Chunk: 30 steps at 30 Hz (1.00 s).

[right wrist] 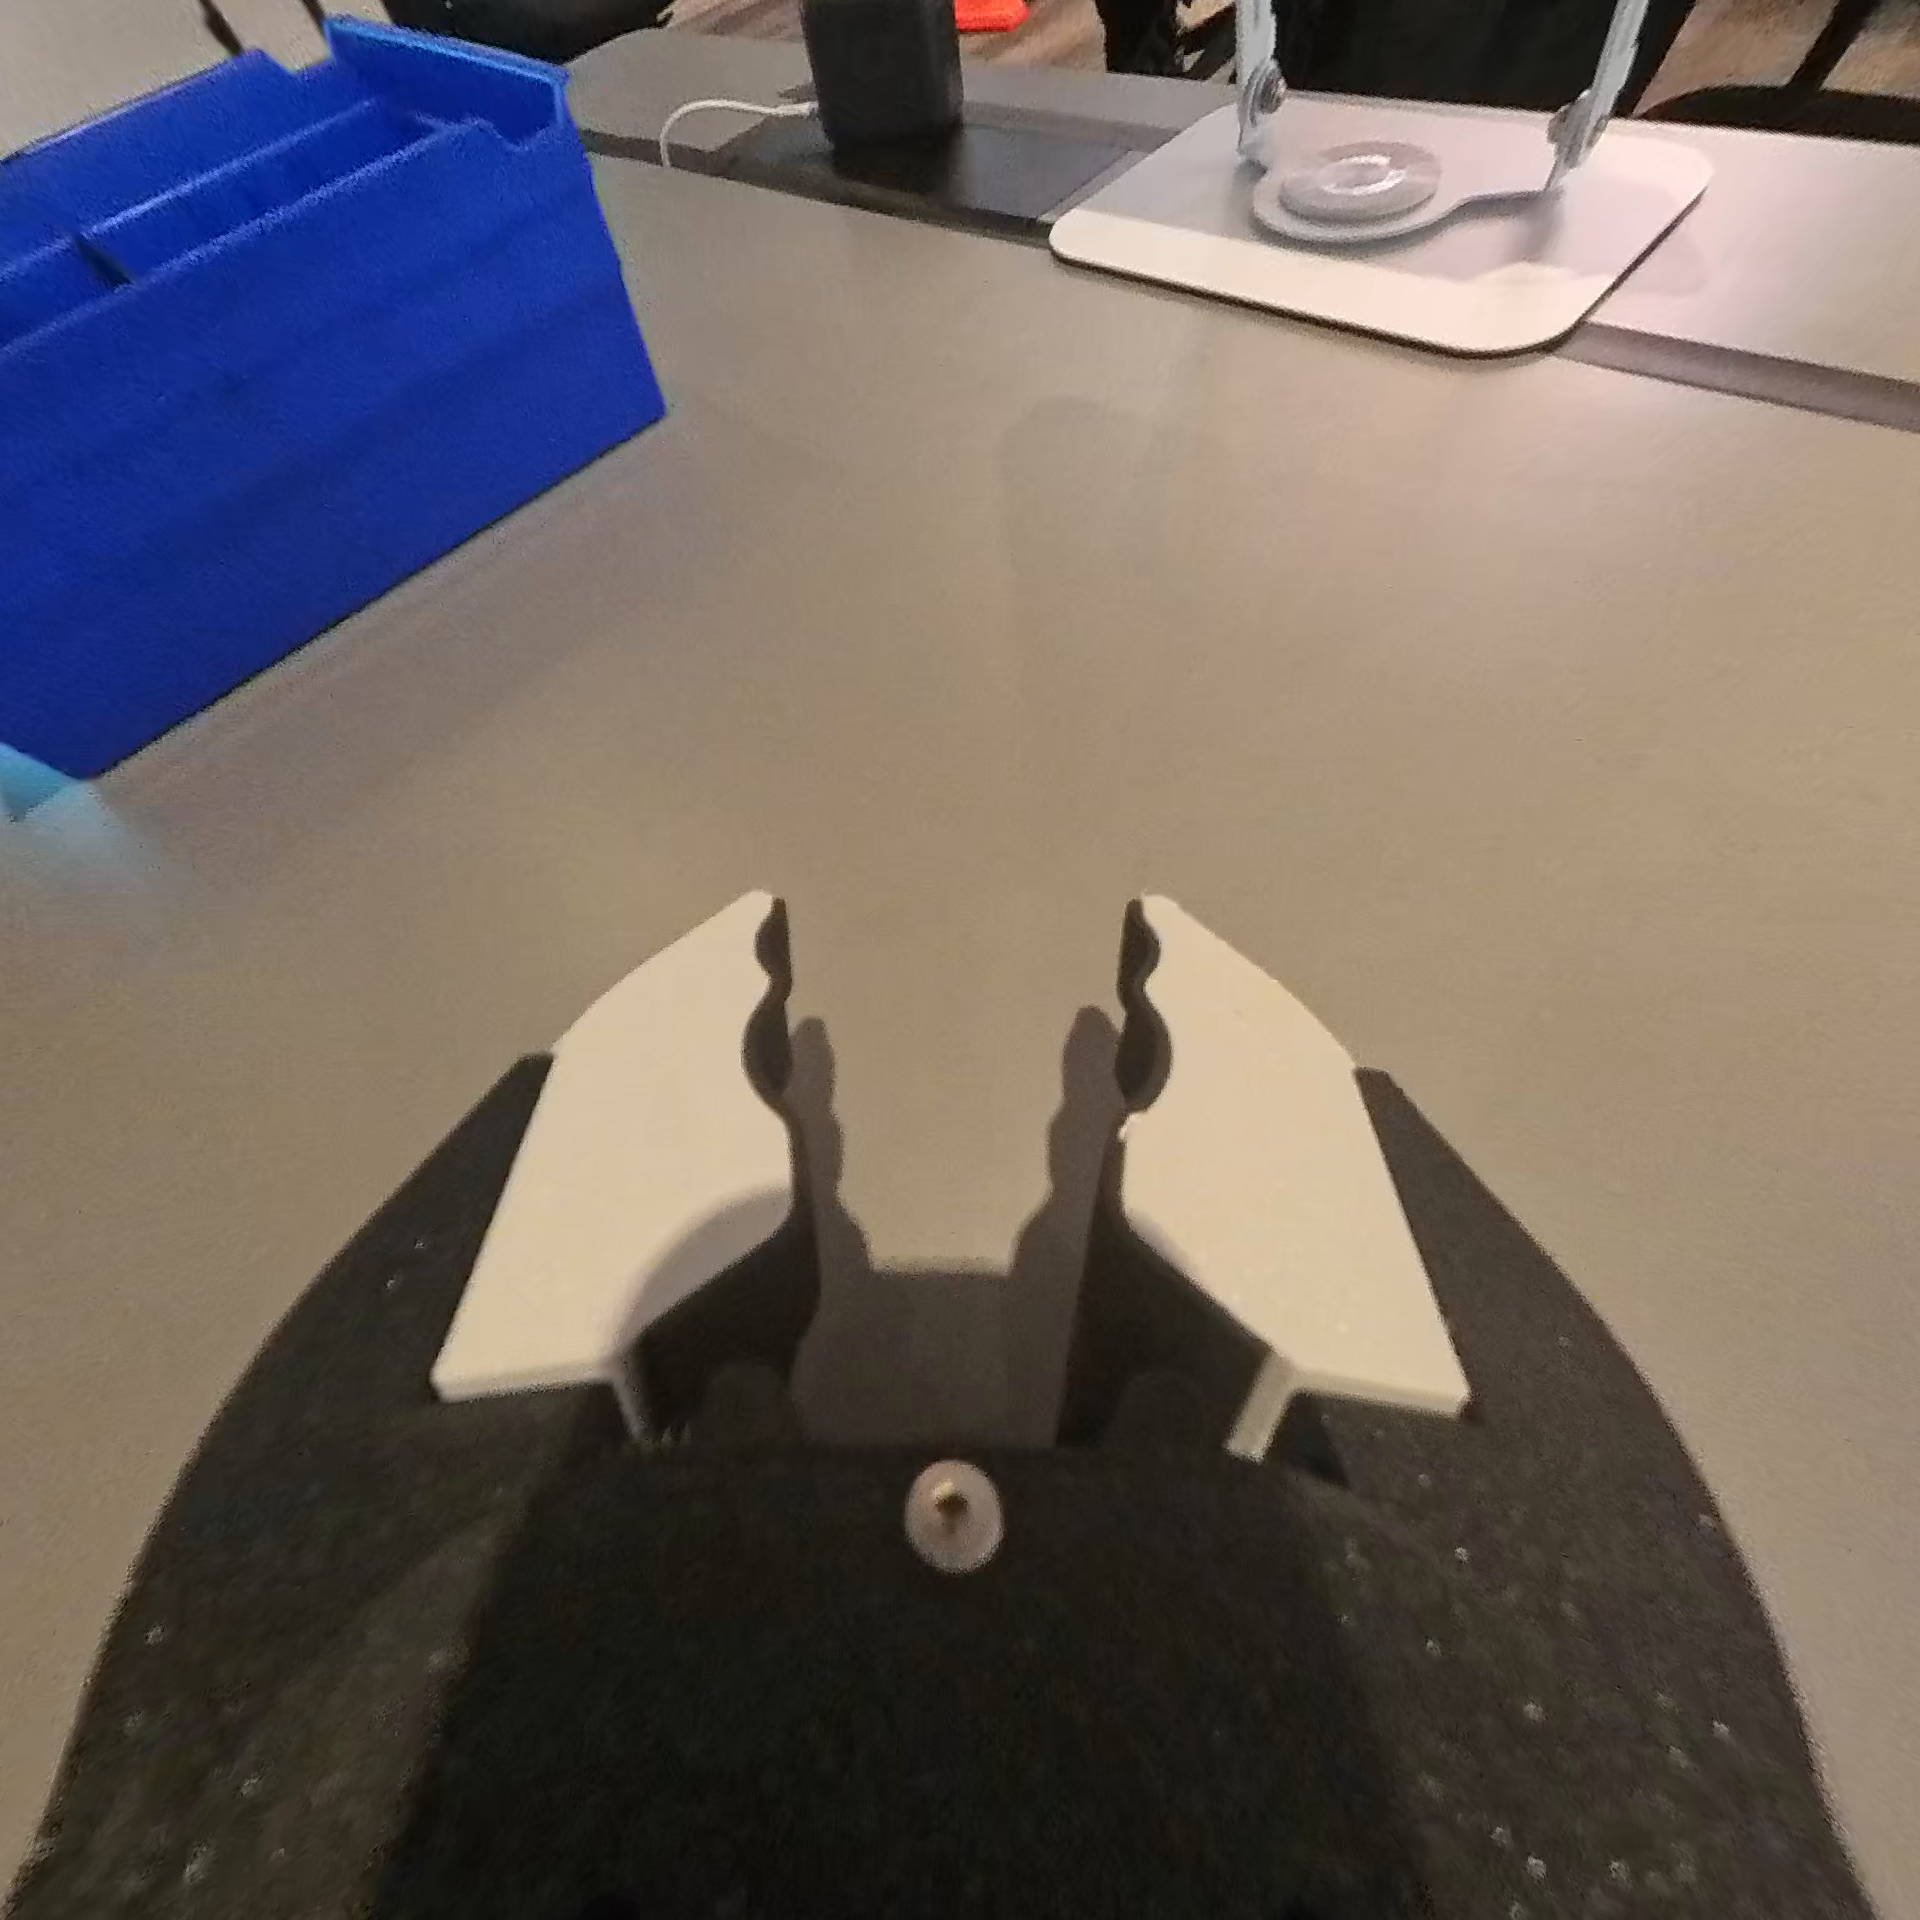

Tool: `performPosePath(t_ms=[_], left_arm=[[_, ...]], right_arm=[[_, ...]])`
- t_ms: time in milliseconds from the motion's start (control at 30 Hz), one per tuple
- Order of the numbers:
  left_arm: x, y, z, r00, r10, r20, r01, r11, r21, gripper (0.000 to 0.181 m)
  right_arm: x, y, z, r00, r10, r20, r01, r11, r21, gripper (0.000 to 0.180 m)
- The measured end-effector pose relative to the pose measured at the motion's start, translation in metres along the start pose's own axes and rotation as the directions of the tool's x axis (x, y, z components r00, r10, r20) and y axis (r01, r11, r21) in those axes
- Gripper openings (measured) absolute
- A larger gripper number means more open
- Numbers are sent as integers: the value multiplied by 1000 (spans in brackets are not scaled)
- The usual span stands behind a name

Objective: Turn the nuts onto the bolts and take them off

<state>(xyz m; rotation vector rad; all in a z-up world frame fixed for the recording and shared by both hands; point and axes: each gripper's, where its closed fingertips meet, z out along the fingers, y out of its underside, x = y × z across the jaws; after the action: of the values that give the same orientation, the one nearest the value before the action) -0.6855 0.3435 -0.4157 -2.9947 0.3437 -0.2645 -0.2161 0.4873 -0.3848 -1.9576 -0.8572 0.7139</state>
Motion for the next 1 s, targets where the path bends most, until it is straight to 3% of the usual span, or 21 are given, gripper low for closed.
performPosePath(t_ms=[33, 533, 1000], left_arm=[[-5, 4, -2, 1000, -12, 5, 12, 1000, 3, 12], [-117, 91, -34, 983, -180, 29, 179, 983, 42, 13], [-167, 112, -45, 992, -127, 25, 127, 992, 26, 13]], right_arm=[[-1, 1, 0, 1000, 2, 8, -2, 1000, -4, 60], [-6, -4, 2, 1000, -4, 23, 3, 1000, 21, 56], [-8, 4, 12, 1000, -3, 28, 3, 1000, -15, 53]])
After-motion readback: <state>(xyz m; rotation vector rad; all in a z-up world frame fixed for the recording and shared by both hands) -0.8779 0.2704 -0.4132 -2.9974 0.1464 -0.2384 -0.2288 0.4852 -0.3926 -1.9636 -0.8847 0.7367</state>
